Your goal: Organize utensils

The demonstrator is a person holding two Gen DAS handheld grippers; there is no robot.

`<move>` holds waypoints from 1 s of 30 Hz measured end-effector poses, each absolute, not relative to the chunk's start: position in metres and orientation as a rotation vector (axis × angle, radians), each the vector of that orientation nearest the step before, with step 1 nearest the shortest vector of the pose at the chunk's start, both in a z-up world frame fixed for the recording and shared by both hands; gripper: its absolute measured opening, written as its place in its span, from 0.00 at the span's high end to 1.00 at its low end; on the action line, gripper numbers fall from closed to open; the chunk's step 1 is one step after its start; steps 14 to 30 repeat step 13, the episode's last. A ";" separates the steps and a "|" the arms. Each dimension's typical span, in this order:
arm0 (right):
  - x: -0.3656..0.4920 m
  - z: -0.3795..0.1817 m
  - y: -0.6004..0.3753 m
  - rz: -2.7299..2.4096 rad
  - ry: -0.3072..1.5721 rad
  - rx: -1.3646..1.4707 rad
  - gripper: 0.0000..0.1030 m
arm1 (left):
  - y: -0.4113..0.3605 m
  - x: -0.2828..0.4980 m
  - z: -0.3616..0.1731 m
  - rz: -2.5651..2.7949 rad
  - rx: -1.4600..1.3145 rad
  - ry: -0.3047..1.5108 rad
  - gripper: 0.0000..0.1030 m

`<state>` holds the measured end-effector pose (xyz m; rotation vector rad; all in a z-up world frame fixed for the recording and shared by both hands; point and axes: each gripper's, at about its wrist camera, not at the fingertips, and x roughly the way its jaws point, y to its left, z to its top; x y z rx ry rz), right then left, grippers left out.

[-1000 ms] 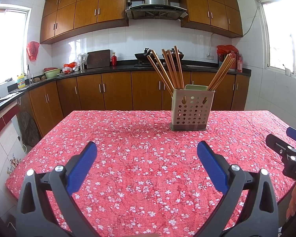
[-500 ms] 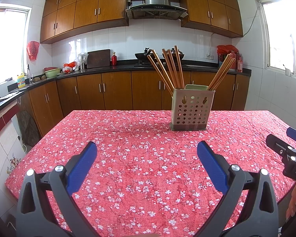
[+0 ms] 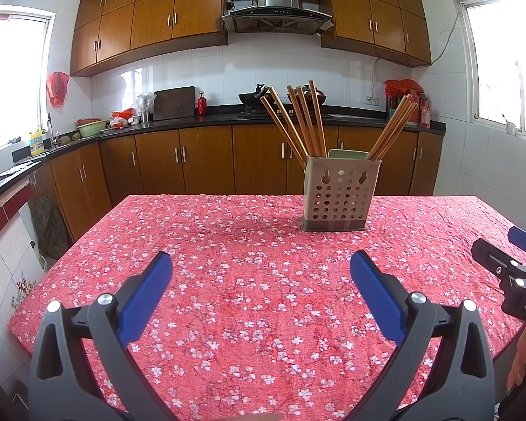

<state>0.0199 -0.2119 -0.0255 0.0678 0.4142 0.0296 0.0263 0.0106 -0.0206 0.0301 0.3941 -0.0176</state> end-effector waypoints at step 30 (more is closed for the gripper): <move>0.019 -0.028 -0.209 0.029 0.416 0.071 0.02 | 0.010 0.026 -0.021 -0.011 0.030 0.391 0.04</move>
